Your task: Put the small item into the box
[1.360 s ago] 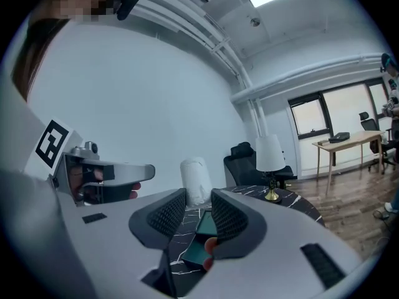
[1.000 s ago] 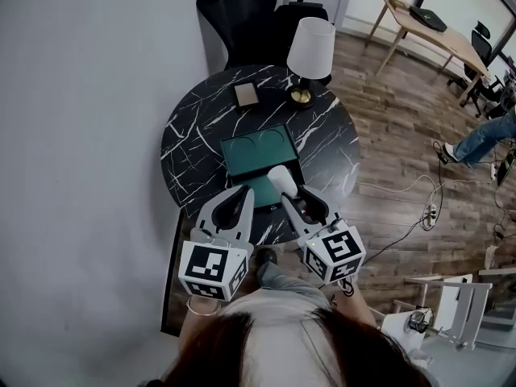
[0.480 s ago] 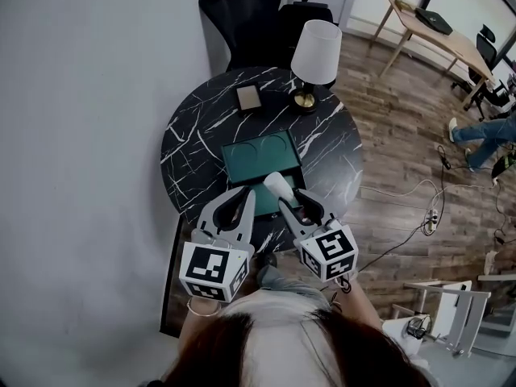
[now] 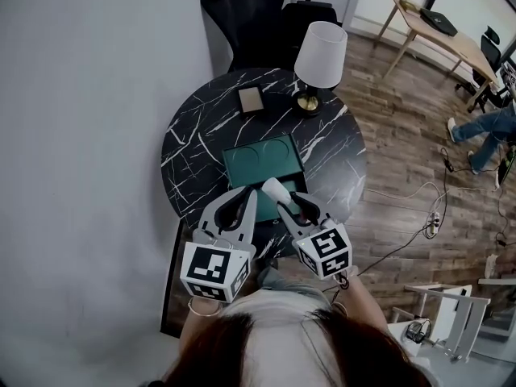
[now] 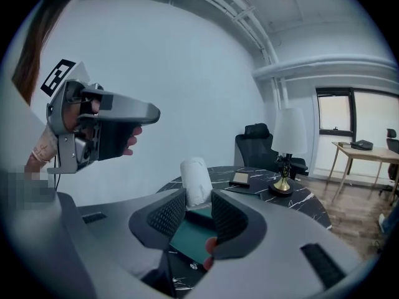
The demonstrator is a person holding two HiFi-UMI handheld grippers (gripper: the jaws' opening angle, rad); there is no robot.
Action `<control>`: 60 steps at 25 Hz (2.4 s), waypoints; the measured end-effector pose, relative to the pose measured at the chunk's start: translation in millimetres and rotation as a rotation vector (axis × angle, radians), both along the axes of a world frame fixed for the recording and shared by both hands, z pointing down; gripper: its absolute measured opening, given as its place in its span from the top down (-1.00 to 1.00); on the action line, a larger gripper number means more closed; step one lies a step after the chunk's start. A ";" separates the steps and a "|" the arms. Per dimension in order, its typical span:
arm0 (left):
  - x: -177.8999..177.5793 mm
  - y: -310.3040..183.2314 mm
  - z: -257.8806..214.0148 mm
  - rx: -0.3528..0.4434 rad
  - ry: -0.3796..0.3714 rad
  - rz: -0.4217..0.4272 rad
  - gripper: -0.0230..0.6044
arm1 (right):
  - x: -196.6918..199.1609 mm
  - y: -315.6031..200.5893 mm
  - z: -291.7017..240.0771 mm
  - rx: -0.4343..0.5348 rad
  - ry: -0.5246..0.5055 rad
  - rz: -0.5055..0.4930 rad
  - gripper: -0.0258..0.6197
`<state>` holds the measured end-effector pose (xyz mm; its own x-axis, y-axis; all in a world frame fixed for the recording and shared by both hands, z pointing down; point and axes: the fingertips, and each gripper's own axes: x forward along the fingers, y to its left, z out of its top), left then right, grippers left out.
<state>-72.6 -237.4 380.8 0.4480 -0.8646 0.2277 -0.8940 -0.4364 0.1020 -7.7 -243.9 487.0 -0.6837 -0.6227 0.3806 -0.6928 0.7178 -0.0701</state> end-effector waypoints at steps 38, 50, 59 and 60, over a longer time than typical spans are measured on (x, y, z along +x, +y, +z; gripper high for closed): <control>-5.9 -35.0 15.3 -0.037 0.003 -0.028 0.88 | -7.0 -28.8 137.0 -0.129 0.358 -0.232 0.47; -2.8 -43.4 25.5 -0.068 -0.006 -0.026 0.88 | -10.6 -39.4 177.7 -0.183 0.459 -0.311 0.47; -2.9 -45.5 29.4 -0.081 -0.013 -0.029 0.88 | -10.6 -40.4 200.2 -0.248 0.534 -0.355 0.47; -2.6 -45.6 29.6 -0.083 -0.014 -0.029 0.88 | -10.1 -40.2 201.9 -0.255 0.541 -0.358 0.47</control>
<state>-75.2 -282.9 410.4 0.4194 -0.8552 0.3046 -0.9077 -0.4008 0.1244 -17.9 -284.0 688.9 -0.5033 -0.2404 0.8300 -0.4016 0.9156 0.0216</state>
